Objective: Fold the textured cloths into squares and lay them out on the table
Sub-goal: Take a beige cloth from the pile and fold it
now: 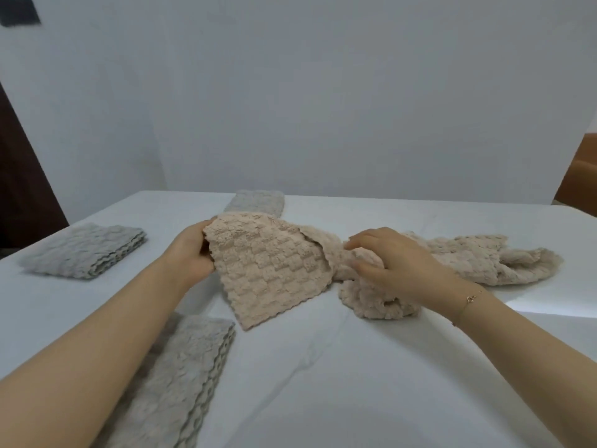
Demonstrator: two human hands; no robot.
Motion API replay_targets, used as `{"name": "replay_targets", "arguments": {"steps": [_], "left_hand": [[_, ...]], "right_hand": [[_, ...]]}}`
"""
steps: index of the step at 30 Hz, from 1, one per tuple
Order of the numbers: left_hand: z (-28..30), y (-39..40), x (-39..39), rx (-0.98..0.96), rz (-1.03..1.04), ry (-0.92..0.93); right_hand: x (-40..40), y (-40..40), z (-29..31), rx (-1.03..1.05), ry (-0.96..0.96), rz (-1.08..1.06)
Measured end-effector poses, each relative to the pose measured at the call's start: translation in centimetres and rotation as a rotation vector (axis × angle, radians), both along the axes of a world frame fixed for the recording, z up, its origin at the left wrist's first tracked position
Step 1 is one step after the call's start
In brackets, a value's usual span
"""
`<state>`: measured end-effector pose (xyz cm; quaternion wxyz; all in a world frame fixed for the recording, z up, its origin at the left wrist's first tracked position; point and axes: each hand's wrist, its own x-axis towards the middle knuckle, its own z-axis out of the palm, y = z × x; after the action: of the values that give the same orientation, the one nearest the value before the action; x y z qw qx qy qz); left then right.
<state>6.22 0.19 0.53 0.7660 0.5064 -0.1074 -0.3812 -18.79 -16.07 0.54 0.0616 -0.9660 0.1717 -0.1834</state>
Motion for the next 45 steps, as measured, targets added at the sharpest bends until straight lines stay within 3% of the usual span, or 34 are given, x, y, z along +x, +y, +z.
{"name": "replay_targets", "arguments": {"steps": [3,6,7,9,11,15,17,20,25,31,33,35,38,41,45], "left_hand": [[-1.3,-0.1,0.0,0.058,0.079,-0.027],[-3.5,0.0,-0.1,0.165,0.22,-0.249],[-4.1,0.0,0.0,0.246,0.254,-0.429],[-4.9,-0.2,-0.1,0.501,0.239,-0.954],[-4.9,-0.5,-1.1,0.581,0.137,-1.386],[-4.7,-0.6,-2.5,0.571,-0.213,-1.669],[-4.7,-0.4,-2.5,0.622,-0.362,-1.662],[-4.8,-0.2,-2.2,0.537,-0.442,-1.546],[-4.9,-0.4,-2.2,0.466,-0.351,-1.57],[-5.2,-0.3,-1.8,0.412,-0.288,-1.358],[-5.2,-0.3,-1.8,0.384,-0.254,-1.295],[-5.2,-0.3,-1.8,0.371,-0.258,-1.198],[-5.1,-0.2,-1.9,0.38,-0.291,-1.175],[-4.8,-0.2,-1.9,0.418,-0.279,-1.248],[-4.2,0.2,-1.7,0.36,-0.237,-1.135]], "right_hand": [[2.1,0.6,0.9,0.042,0.025,-0.015],[4.7,0.5,1.8,0.133,0.037,-0.051],[5.5,0.3,2.0,0.146,0.073,-0.08],[6.9,0.0,2.5,0.133,0.224,-0.169],[7.6,-0.2,2.7,0.146,0.404,-0.271],[7.7,-0.9,1.3,0.169,0.562,-0.378],[7.6,-1.7,0.2,0.13,0.503,-0.416],[6.5,-3.1,-0.9,0.127,0.355,-0.477],[4.7,-6.0,-2.1,0.04,0.21,-0.676],[4.2,-6.8,-2.7,-0.102,0.234,-0.773],[4.7,-6.5,-2.4,-0.166,0.181,-0.682],[5.4,-5.6,-1.4,-0.135,0.057,-0.444],[6.6,-2.6,1.2,0.203,-0.003,0.006],[7.8,-0.3,2.7,0.432,0.217,0.173],[9.6,0.5,3.3,0.481,0.495,0.093]]}}
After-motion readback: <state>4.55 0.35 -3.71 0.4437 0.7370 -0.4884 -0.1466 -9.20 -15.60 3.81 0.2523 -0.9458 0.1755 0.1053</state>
